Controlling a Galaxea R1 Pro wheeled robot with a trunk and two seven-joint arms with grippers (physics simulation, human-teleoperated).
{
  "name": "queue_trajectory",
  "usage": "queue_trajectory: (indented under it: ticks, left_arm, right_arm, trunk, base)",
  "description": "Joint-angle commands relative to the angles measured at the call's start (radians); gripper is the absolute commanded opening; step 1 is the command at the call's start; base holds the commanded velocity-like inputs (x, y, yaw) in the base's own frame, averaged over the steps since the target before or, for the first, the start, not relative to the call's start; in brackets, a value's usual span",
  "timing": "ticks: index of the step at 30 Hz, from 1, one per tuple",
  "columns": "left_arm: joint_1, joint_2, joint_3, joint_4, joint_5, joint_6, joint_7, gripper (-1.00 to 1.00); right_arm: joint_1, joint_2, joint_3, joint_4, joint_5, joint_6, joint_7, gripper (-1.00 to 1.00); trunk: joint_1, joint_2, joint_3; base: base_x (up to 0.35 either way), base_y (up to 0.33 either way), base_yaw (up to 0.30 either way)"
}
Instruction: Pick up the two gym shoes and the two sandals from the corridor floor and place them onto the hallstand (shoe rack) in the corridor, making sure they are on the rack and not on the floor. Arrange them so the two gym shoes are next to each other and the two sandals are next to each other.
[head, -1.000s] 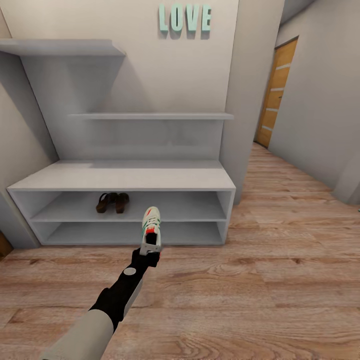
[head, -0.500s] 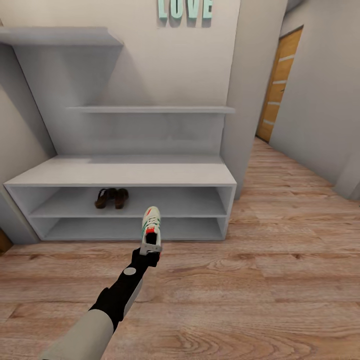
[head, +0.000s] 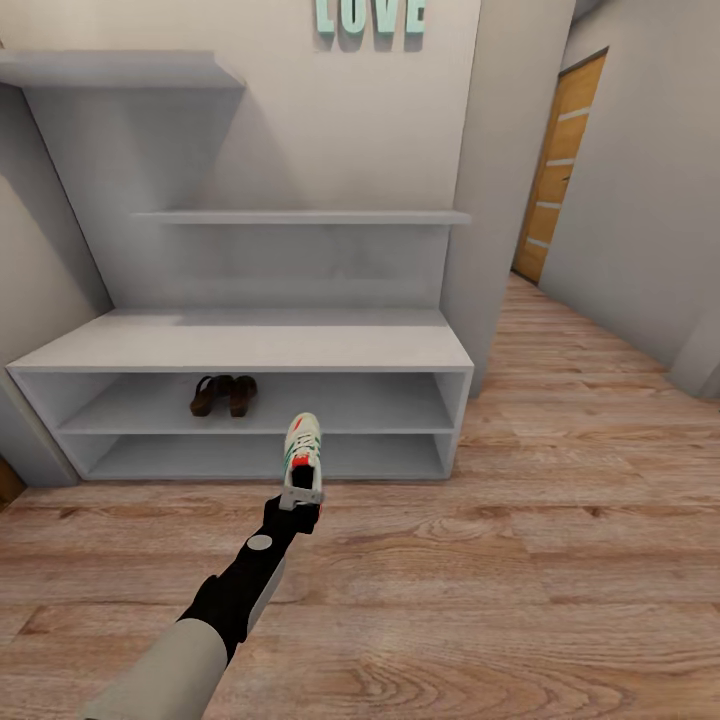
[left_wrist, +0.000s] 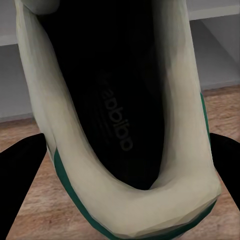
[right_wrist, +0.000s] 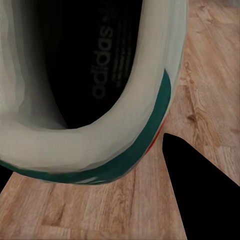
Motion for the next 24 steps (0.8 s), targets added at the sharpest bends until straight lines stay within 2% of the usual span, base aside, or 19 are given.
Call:
queue_trajectory:
  ticks: [1,11,17,24]
  left_arm:
    - [0.0,0.0,-0.003,-0.001,-0.01,0.003,0.007,-1.0]
    - [0.0,0.0,-0.003,-0.001,-0.01,0.003,0.007,-1.0]
    - [0.0,0.0,-0.002,-0.001,-0.01,0.003,0.007,-1.0]
    - [0.0,0.0,-0.003,-0.001,-0.01,0.003,0.008,-1.0]
  right_arm:
    - [-0.001,0.0,0.0,0.0,0.004,0.005,0.001,-1.0]
    - [-0.001,0.0,0.0,-0.001,0.005,0.005,0.0,-1.0]
    - [-0.001,0.001,0.0,0.0,0.006,0.005,-0.001,-1.0]
    - [-0.001,0.001,0.0,0.0,0.006,0.006,-0.001,-1.0]
  trunk:
    - [0.0,0.0,-0.001]
    - [0.0,0.0,-0.001]
    - [0.002,-0.002,-0.026]
    - [0.002,-0.002,-0.035]
  base:
    - [0.0,0.0,0.0]
    - [0.0,0.0,0.0]
    - [0.0,0.0,0.0]
    - [0.0,0.0,0.0]
